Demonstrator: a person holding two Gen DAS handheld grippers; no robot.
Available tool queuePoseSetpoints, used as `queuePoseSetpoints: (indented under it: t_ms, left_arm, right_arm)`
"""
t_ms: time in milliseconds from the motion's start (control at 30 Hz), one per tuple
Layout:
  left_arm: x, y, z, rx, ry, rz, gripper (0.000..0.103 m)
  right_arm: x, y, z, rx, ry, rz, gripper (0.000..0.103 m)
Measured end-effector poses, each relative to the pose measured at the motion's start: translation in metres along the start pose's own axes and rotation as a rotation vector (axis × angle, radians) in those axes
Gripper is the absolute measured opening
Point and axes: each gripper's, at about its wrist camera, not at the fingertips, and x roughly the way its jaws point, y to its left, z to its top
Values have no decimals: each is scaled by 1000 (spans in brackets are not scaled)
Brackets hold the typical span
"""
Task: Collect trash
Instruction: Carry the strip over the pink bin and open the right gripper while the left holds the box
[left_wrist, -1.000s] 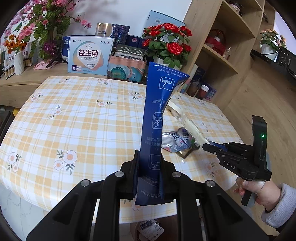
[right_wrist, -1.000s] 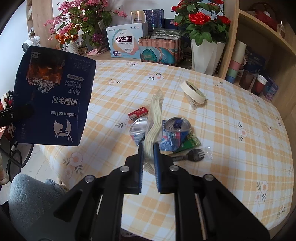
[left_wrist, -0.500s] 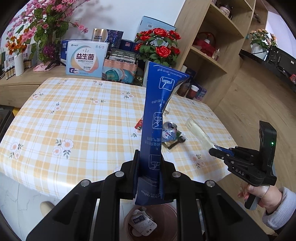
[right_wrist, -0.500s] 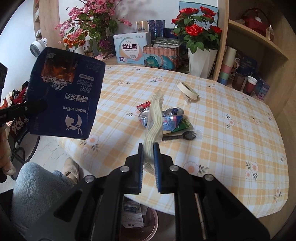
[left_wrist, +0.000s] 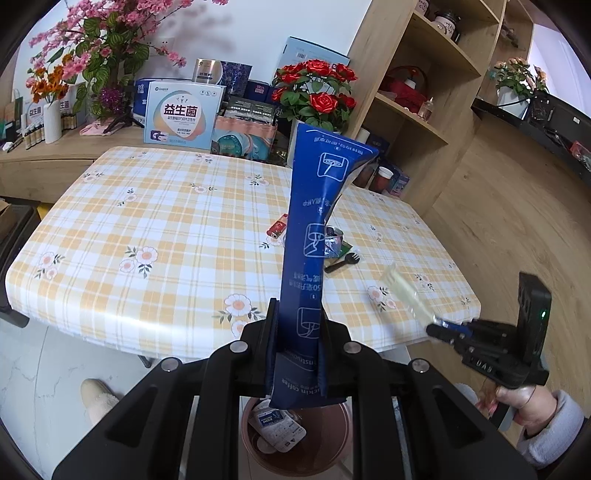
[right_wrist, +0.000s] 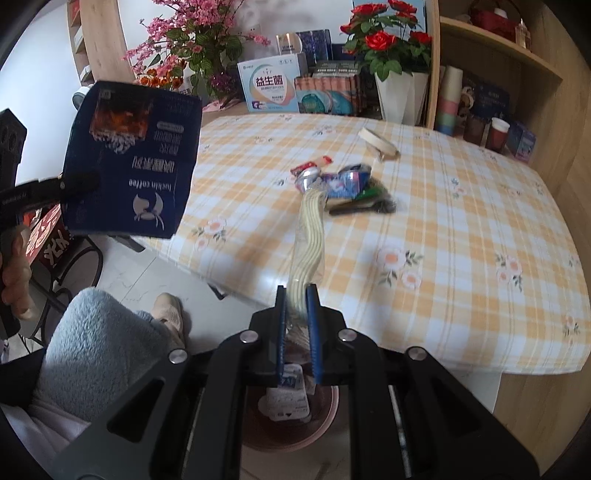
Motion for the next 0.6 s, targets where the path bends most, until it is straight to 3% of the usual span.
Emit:
queuePoseSetpoints:
  t_ms: [500, 533, 600]
  left_arm:
    - [0, 1, -12, -24, 14, -28, 17]
    - [1, 2, -13, -32, 19, -35, 17]
    - [2, 3, -15, -37, 23, -40, 17]
  right_arm:
    - [25, 19, -38, -2, 156, 89, 15]
    - [27, 19, -38, 2, 165, 93, 16]
    - [31, 21, -38, 12, 168, 99, 29]
